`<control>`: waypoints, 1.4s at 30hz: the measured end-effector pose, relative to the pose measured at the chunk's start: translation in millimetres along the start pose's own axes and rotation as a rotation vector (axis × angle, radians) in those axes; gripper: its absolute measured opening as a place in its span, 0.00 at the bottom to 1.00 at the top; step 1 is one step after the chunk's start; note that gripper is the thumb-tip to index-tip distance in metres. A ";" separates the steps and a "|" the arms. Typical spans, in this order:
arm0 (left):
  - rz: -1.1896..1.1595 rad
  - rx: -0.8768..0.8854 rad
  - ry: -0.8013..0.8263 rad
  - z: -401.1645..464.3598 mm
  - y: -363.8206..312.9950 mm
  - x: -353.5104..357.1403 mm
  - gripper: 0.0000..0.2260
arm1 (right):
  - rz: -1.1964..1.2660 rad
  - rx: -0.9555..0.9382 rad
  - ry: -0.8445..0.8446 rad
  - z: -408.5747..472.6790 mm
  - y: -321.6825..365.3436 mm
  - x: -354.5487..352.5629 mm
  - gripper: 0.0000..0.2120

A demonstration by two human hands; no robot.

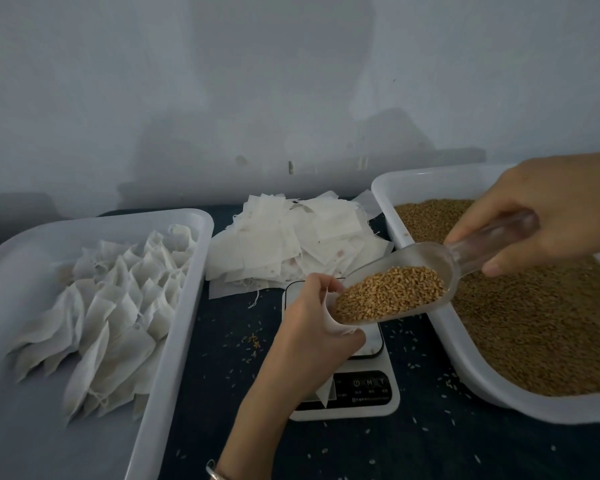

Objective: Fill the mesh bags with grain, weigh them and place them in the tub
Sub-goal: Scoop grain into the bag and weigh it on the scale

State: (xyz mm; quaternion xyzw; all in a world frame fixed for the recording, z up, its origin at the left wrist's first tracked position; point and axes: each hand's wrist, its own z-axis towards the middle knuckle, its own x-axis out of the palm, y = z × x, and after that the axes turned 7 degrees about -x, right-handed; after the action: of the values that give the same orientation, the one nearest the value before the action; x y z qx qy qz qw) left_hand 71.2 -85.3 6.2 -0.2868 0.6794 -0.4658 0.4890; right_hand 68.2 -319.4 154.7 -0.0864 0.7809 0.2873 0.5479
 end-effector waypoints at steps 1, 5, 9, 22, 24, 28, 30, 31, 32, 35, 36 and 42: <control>-0.004 0.000 -0.006 -0.2 0.1 0.1 0.18 | 0.004 -0.007 -0.003 -0.9 -1.3 -0.2 0.15; -0.018 0.002 -0.009 -1.1 -0.3 0.8 0.18 | 0.024 0.022 0.008 -2.7 -1.0 -0.3 0.14; -0.030 0.006 -0.016 -1.2 0.3 2.9 0.18 | 0.030 0.048 0.007 -5.5 -1.7 -2.0 0.19; -0.045 0.013 -0.015 0.7 -0.3 3.7 0.18 | 0.016 0.097 -0.020 -7.2 1.1 -12.1 0.21; -0.046 0.018 -0.012 0.7 -0.5 4.1 0.18 | 0.014 0.106 -0.024 -6.7 2.0 -13.2 0.21; -0.046 0.023 -0.014 1.0 -1.2 5.3 0.18 | 0.025 0.107 -0.009 -7.7 3.2 -14.7 0.18; -0.050 0.022 -0.010 1.2 -0.9 5.8 0.18 | 0.019 0.085 -0.010 -8.5 1.9 -15.7 0.14; -0.053 0.018 -0.010 1.2 -0.7 5.8 0.18 | 0.013 0.087 -0.007 -8.6 2.4 -16.2 0.13; -0.058 0.015 -0.010 0.9 -0.7 5.8 0.18 | 0.008 0.090 -0.002 -8.5 3.1 -16.4 0.13; -0.073 0.015 -0.006 0.2 -0.9 5.9 0.17 | -0.025 0.095 0.007 -7.1 6.8 -18.2 0.21; -0.076 0.016 -0.007 0.0 -1.2 5.7 0.17 | -0.036 0.092 -0.001 -6.7 6.7 -18.5 0.22; -0.078 0.030 -0.011 -0.6 -1.1 4.9 0.17 | -0.028 0.072 -0.024 -8.8 2.7 -18.3 0.16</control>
State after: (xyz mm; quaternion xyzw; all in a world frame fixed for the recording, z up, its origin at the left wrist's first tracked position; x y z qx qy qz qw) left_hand 68.8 -89.7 5.3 -0.3081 0.6582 -0.4928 0.4784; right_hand 66.9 -325.3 174.4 -0.0738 0.7828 0.2524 0.5640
